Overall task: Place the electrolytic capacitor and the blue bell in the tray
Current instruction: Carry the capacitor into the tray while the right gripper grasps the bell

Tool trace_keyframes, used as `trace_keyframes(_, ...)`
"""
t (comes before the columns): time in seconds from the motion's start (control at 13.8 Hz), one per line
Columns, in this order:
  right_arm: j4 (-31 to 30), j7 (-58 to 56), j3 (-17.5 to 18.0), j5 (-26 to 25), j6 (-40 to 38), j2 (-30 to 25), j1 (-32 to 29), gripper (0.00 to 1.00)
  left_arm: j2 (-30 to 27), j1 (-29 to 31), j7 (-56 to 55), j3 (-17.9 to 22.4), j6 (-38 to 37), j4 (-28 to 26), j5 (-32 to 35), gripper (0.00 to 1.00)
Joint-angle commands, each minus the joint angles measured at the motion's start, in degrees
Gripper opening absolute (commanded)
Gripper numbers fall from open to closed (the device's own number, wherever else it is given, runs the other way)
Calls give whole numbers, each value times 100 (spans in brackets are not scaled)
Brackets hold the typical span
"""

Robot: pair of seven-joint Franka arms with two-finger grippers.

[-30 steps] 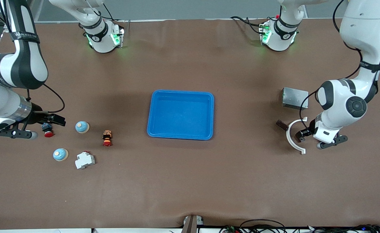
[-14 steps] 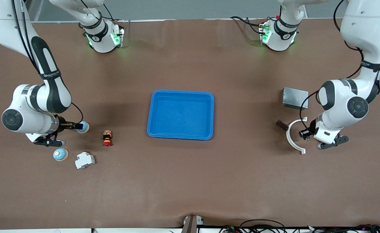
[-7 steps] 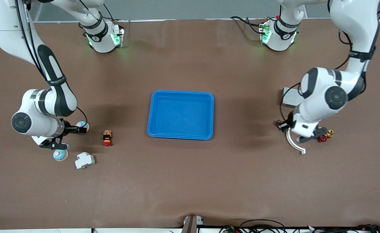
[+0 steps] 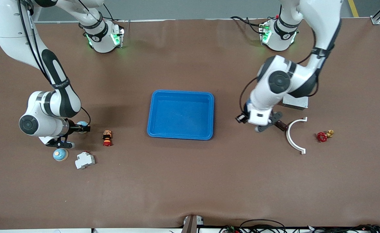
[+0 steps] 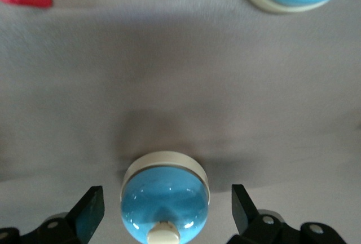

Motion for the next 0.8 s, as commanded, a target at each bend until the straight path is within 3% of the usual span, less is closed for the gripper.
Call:
trace_keyframes(0.0, -123, 57, 21, 26, 2, -47, -7, 100, 415, -487, -998, 24, -129, 509, 114, 0)
trace_keyframes(0.22, -123, 48, 21, 18, -15, -47, -7, 99, 828, -971, -1843, 59, -103, 799, 192, 0)
trace_keyframes(0.29, -123, 39, 30, 18, -15, -47, -7, 81, 1004, -1068, -2071, 59, -77, 913, 271, 0)
trace_keyframes(0.44, -115, 4, 21, 18, -33, -47, -7, 57, 1399, -1367, -2685, 77, -59, 1159, 552, 0)
trace_keyframes(0.73, -115, -5, 30, 18, -50, -56, -7, 24, 2016, -1789, -3706, 86, 20, 1538, 1351, 0)
